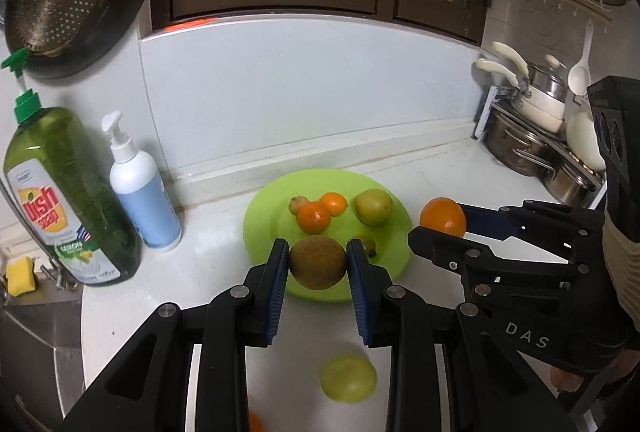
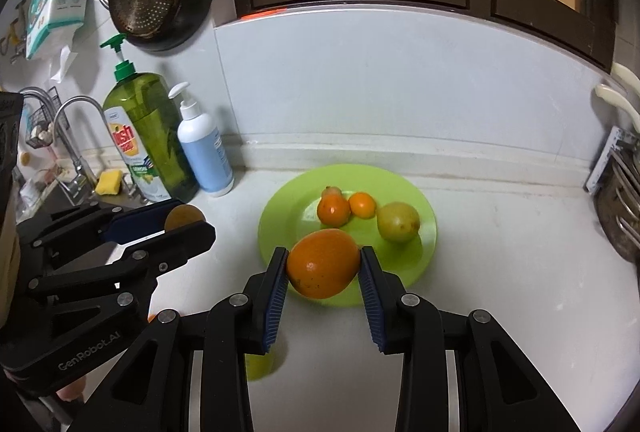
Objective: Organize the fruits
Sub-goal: 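Carry the orange and kiwi over the green plate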
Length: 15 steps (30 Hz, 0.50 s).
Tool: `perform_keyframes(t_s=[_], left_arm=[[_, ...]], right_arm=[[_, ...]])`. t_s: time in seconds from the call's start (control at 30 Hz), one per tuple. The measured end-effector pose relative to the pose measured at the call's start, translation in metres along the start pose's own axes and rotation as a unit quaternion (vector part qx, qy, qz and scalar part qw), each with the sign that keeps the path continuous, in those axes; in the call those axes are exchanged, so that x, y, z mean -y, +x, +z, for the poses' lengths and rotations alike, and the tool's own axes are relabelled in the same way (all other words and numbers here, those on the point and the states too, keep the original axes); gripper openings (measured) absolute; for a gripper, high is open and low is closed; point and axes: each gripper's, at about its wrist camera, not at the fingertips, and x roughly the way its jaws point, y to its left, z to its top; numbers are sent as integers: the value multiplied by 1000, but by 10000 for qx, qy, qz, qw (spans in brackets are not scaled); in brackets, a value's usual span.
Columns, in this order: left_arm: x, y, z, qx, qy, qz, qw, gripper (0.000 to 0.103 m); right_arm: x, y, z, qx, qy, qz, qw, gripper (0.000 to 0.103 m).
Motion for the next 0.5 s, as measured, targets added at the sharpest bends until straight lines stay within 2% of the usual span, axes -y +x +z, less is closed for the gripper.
perform_keyframes(t_s=[0.2,0.5], left_arm=[[-11,29,17,-119,49,24,9999,30],[-26,78,25,-472,14,-22,9989,30]], right_arm=[[7,27,18,-103,-61,-27,9999,36],[20,73,31,-391,-46,-28,9992,36]])
